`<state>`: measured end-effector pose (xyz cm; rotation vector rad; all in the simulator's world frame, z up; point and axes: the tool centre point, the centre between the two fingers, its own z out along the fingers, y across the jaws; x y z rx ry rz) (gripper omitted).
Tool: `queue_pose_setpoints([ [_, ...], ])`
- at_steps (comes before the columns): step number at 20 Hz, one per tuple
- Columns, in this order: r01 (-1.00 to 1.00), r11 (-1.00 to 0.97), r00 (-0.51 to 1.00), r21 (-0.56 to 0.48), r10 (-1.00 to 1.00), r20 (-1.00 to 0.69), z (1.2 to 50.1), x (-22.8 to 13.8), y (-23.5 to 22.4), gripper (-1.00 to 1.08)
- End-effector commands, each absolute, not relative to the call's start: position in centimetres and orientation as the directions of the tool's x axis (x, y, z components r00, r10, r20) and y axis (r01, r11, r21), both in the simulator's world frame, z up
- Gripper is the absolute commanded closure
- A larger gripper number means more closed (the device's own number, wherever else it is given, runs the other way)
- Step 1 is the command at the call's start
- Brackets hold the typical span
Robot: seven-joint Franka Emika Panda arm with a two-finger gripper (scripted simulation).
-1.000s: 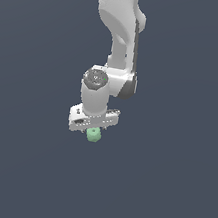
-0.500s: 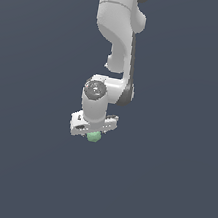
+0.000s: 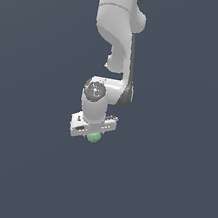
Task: Pick up the object and move it to a goal position.
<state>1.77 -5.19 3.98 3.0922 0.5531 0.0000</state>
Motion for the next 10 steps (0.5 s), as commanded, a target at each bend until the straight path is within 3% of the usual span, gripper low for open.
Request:
queue_pose_setpoints([
  [1, 0.347, -0.938, 0.938, 0.0, 0.347, 0.0, 3.93, 1.77, -5.14, 1.08],
  [10, 0.347, -0.938, 0.938, 0.0, 0.347, 0.0, 4.91, 2.21, -5.45, 1.08],
])
